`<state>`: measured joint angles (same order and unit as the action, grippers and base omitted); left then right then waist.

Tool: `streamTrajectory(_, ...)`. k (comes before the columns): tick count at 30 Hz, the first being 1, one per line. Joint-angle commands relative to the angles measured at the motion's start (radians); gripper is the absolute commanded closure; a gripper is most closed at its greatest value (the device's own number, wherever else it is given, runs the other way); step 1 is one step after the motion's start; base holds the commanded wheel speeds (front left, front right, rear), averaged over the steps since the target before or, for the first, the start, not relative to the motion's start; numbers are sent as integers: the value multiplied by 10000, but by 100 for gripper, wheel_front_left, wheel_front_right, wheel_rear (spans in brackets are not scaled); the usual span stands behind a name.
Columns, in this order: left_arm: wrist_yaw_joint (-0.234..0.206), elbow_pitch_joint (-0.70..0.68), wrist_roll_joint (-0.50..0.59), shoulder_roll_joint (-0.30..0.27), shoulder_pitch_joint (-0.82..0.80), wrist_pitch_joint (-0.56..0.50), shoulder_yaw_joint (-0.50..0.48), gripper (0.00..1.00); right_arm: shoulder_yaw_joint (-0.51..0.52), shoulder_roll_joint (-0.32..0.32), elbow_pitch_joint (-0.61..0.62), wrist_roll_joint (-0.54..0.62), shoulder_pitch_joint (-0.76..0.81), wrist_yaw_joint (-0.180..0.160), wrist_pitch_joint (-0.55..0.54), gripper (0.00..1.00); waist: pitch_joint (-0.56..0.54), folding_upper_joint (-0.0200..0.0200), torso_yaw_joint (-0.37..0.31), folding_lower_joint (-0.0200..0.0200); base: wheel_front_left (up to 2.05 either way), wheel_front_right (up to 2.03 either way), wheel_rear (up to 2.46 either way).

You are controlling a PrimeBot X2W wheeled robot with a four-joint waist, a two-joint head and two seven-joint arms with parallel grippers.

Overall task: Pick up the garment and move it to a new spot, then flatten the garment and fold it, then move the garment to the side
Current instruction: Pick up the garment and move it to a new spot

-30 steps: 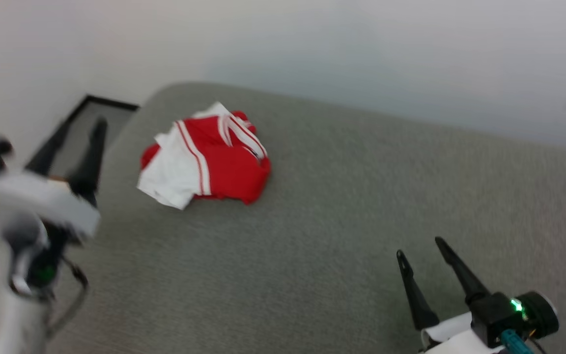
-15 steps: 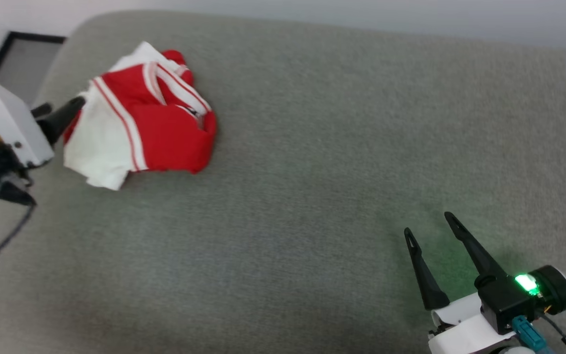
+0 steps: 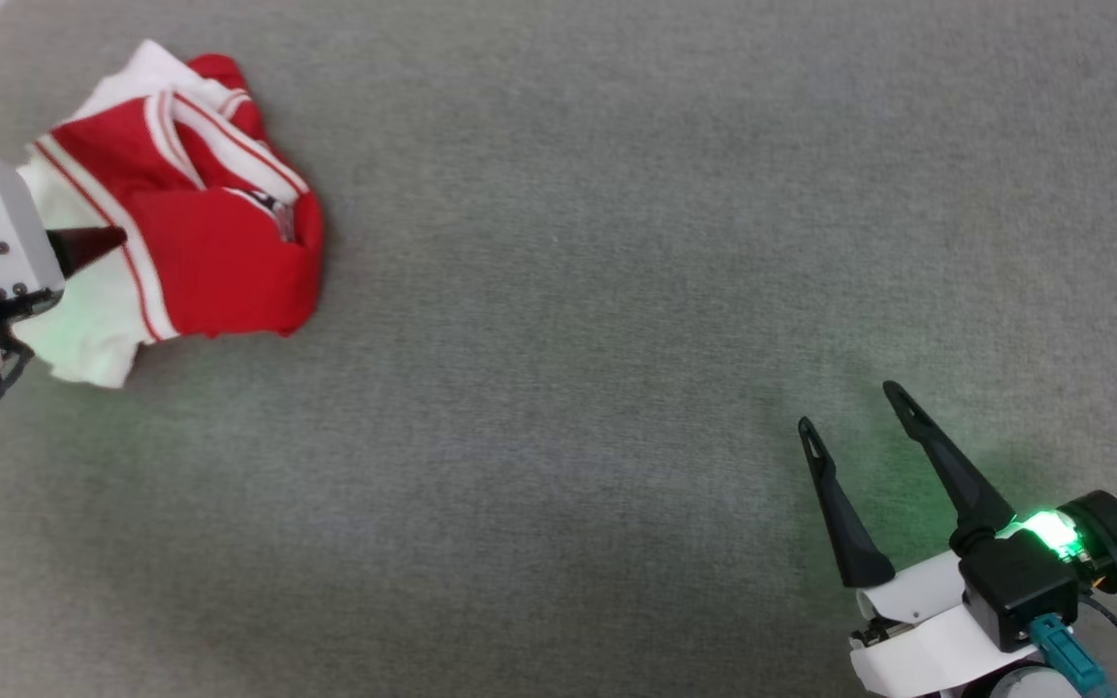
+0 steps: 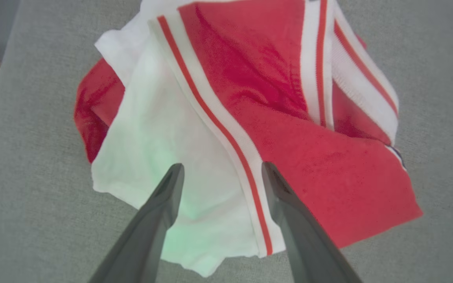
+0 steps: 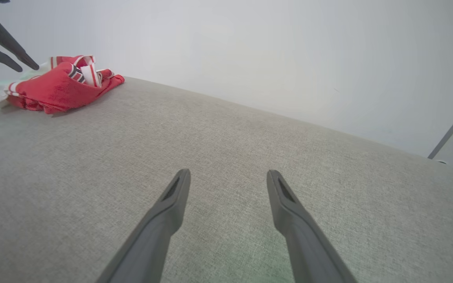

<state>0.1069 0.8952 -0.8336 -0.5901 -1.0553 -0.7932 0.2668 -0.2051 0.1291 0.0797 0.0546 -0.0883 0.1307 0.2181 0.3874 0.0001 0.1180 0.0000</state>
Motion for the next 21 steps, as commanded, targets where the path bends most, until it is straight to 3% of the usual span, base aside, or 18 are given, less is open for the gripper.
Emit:
streamTrajectory(1,-21,296,141,57,-127,-47,90,0,8,1,114,73,-51,1,-22,0,260,-1,-251,0,0,0,0)
streamTrajectory(9,-185,1585,721,182,-607,-187,742,0,157,-48,565,100,-126,1,-114,0,776,-1,-513,0,0,0,0)
streamTrajectory(16,-309,2623,838,836,-467,9,1024,0,210,-105,753,176,-202,1,-191,0,1068,-1,-530,0,0,0,0)
streamTrajectory(17,-273,2739,697,925,-446,40,939,28,192,-126,735,164,-231,1,-201,0,1069,-1,-531,0,0,0,0)
streamTrajectory(19,-218,2962,569,1090,-449,121,854,100,179,-161,677,133,-270,1,-176,0,1025,-1,-508,0,0,0,0)
streamTrajectory(21,-315,3128,496,1144,-524,289,772,100,147,-209,570,76,-265,1,-133,0,887,-1,-472,0,0,0,0)
